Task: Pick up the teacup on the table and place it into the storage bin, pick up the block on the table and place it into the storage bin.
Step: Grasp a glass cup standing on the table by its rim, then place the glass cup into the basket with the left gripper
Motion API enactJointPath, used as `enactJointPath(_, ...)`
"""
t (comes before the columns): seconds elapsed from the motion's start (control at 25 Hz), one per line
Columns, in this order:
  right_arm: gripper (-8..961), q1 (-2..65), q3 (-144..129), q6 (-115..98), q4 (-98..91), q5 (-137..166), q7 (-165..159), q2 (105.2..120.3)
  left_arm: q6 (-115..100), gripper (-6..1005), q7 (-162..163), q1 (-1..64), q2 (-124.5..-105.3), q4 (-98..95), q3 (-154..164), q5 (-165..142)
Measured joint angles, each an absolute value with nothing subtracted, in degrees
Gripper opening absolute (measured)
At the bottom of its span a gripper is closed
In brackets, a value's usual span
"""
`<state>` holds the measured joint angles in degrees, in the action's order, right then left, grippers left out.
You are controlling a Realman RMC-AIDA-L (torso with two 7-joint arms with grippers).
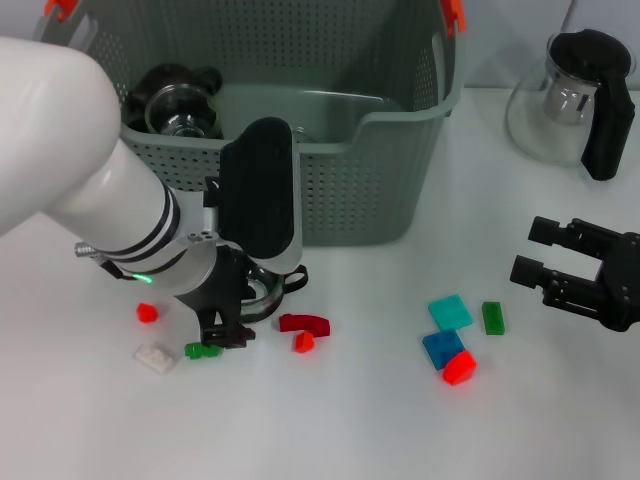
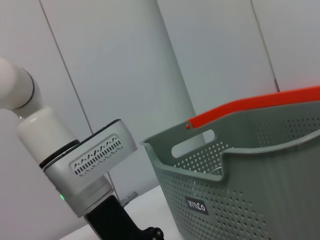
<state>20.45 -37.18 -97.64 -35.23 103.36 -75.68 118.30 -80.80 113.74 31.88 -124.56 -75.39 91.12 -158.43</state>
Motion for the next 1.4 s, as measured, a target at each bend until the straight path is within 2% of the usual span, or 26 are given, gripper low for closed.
enactJointPath(0.08, 759, 20.47, -37.24, -97.63, -35.16, 103.36, -75.67, 118.3, -80.97, 466, 113.85, 31.95, -124.54, -75.34, 91.07, -158.46)
enactJointPath(0.52, 759, 20.48, -37.1, -97.62, -35.15, 103.35, -75.68, 118.29, -81.15, 246, 113.3, 31.66, -124.54, -76.02, 90.77, -158.04)
enactJointPath(0.72, 759, 20.49, -37.08, -97.7, -35.09, 103.36, -75.67, 118.18, -84.54, 65, 110.48, 30.66, -124.52, -79.06, 88.7, -155.21)
enactJointPath(1.08, 760, 20.48, -37.12, -97.81, -35.32, 103.36, -75.67, 118.12, -113.79, 41, 97.42, 32.4, -123.7, -81.74, 56.81, -129.85)
enactJointPath(1.16, 760, 20.48, -37.08, -97.83, -35.2, 103.36, -75.67, 118.13, -116.48, 41, 96.48, 32.92, -122.78, -79.49, 51.36, -124.05)
enactJointPath(1.24, 760, 20.42, -37.08, -97.83, -35.24, 103.36, -75.67, 118.13, -117.18, 41, 96.32, 33.0, -120.43, -75.18, 47.54, -114.01)
enactJointPath(1.32, 760, 20.18, -37.08, -97.85, -35.39, 103.36, -75.66, 118.13, -115.86, 41, 96.57, 33.19, -118.95, -72.29, 45.93, -106.87)
enactJointPath(1.4, 760, 20.08, -37.09, -97.88, -35.44, 103.36, -75.56, 118.13, -113.41, 41, 96.99, 34.11, -118.38, -70.61, 43.67, -103.16)
